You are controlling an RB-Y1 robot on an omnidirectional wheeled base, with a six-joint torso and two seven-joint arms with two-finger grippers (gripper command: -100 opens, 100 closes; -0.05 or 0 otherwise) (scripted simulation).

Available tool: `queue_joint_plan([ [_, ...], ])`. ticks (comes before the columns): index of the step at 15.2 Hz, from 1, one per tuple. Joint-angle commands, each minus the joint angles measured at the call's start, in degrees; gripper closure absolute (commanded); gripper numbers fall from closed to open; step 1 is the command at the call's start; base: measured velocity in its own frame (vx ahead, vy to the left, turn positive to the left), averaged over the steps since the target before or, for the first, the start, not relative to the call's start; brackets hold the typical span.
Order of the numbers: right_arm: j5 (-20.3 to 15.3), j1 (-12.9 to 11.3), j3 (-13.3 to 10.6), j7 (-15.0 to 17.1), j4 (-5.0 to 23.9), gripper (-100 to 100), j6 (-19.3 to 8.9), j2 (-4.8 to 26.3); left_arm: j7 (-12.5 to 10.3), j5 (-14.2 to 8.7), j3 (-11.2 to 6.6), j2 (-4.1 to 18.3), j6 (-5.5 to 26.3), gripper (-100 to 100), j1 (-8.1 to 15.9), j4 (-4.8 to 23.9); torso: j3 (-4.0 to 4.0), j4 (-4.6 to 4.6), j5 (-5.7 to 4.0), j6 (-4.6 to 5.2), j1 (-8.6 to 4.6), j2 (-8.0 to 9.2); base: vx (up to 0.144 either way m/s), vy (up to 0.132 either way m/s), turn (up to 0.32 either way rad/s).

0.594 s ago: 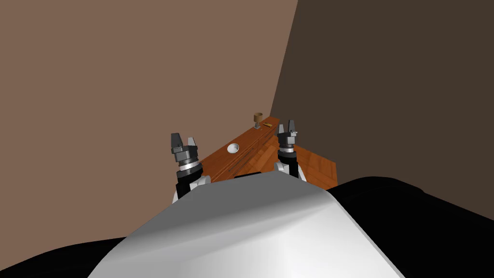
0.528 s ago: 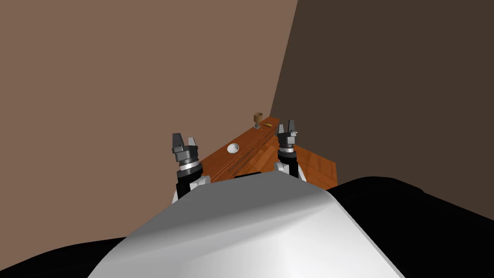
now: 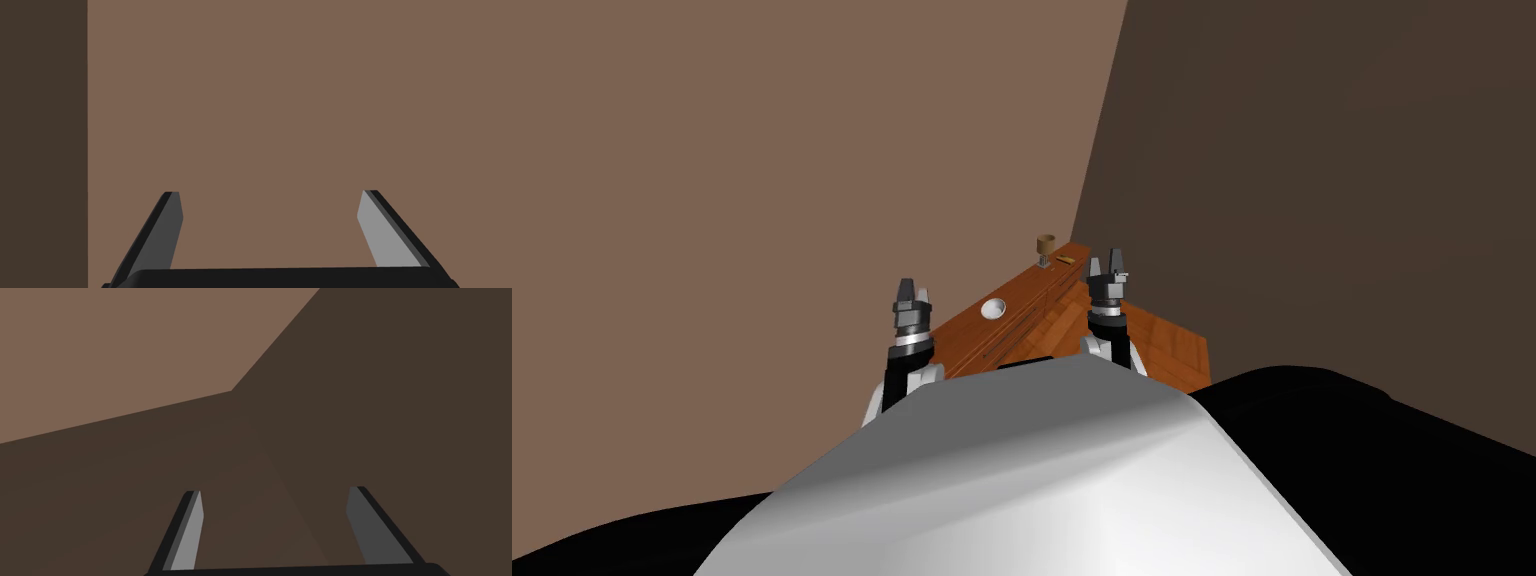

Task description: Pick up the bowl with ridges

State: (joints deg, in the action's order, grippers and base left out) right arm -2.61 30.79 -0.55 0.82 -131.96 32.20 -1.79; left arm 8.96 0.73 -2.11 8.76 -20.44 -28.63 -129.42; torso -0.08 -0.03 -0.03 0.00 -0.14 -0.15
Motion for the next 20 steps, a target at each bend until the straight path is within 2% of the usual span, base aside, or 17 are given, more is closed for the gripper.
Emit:
queue_joint_plan([
  [1,0.00,0.00,0.00,0.00,0.00,0,0.00,0.00,0.02,-0.20,-0.29,0.96,1.69,-100,0.50,0.79,0.00,0.00,0.00,0.00,0.00,0.00,0.029,-0.034,-0.004],
  [3,0.00,0.00,0.00,0.00,0.00,0,0.00,0.00,0.23,-0.57,-0.83,2.57,4.71,-100,2.02,3.69,0.00,0.00,0.00,0.00,0.01,0.00,0.032,-0.041,-0.012],
  [6,0.00,0.00,0.00,0.00,0.00,0,0.00,0.00,0.35,-0.78,-1.14,3.25,7.00,-100,2.86,5.30,-0.02,-0.01,-0.01,0.01,-0.03,-0.04,0.034,-0.041,-0.007],
  [7,0.00,0.00,0.00,0.00,0.00,0,0.00,0.00,0.48,-1.00,-1.45,3.84,9.01,-100,3.75,7.00,-0.02,-0.01,0.00,0.00,-0.01,-0.03,0.030,-0.032,-0.009],
  [8,0.00,0.00,0.00,0.00,0.00,0,0.00,0.00,0.48,-1.00,-1.45,3.84,9.01,-100,3.75,7.00,-0.01,-0.01,0.00,0.00,0.00,-0.02,0.029,-0.030,-0.006],
  [9,0.00,0.00,0.00,0.00,0.00,0,0.00,0.00,0.61,-1.23,-1.79,4.35,10.93,-100,4.69,8.80,-0.01,-0.01,0.00,0.00,0.01,-0.01,0.031,-0.036,-0.009],
  [10,0.00,0.00,0.00,0.00,0.00,0,0.00,0.00,0.61,-1.23,-1.79,4.35,11.12,-100,4.69,8.80,-0.01,0.00,0.00,0.00,0.00,-0.02,0.029,-0.041,-0.009],
  [11,0.00,0.00,0.00,0.00,0.00,0,0.00,0.00,0.75,-1.48,-2.13,4.79,12.83,-100,5.67,10.67,-0.01,0.00,0.00,0.00,-0.02,-0.01,0.031,-0.050,-0.007],
  [12,0.00,0.00,0.00,0.00,0.00,0,0.00,0.00,0.75,-1.48,-2.13,4.79,13.32,-100,5.67,10.67,-0.01,0.00,-0.01,0.01,-0.04,-0.02,0.035,-0.047,-0.009],
  [13,0.00,0.00,0.00,0.00,0.00,0,0.00,0.00,0.89,-1.73,-2.49,5.16,15.29,-100,6.69,12.61,-0.02,-0.01,-0.01,0.00,-0.05,-0.03,0.039,-0.043,-0.009],
  [14,0.00,0.00,0.00,0.00,0.00,0,0.00,0.00,0.89,-1.73,-2.49,5.16,15.61,-100,6.69,12.61,-0.03,-0.01,-0.01,0.01,-0.05,-0.04,0.039,-0.038,-0.010],
  [15,0.00,0.00,0.00,0.00,0.00,0,0.00,0.00,1.04,-2.00,-2.86,5.46,17.83,-100,7.74,14.45,-0.02,-0.01,-0.01,-0.01,-0.03,-0.04,0.041,-0.044,-0.009],
  [16,0.00,0.00,0.00,0.00,0.00,0,0.00,0.00,1.04,-2.00,-2.86,5.46,17.97,-100,7.74,14.61,-0.03,-0.01,0.00,0.00,-0.04,-0.05,0.037,-0.044,-0.009],
  [17,0.00,0.00,0.00,0.00,0.00,0,0.00,0.00,1.19,-2.27,-3.23,5.69,19.90,-100,8.82,16.60,-0.03,-0.01,-0.01,-0.01,-0.04,-0.04,0.038,-0.043,-0.009],
  [19,0.00,0.00,0.00,0.00,0.00,0,0.00,0.00,1.19,-2.27,-3.23,5.69,20.40,-100,8.82,16.67,-0.03,-0.01,-0.01,0.00,-0.02,-0.04,0.030,-0.032,-0.004],
  [20,0.00,0.00,0.00,0.00,0.00,0,0.00,0.00,1.34,-2.54,-3.62,5.87,22.37,-100,9.91,18.76,-0.01,0.00,-0.01,0.00,0.00,-0.01,0.032,-0.030,-0.010],
])
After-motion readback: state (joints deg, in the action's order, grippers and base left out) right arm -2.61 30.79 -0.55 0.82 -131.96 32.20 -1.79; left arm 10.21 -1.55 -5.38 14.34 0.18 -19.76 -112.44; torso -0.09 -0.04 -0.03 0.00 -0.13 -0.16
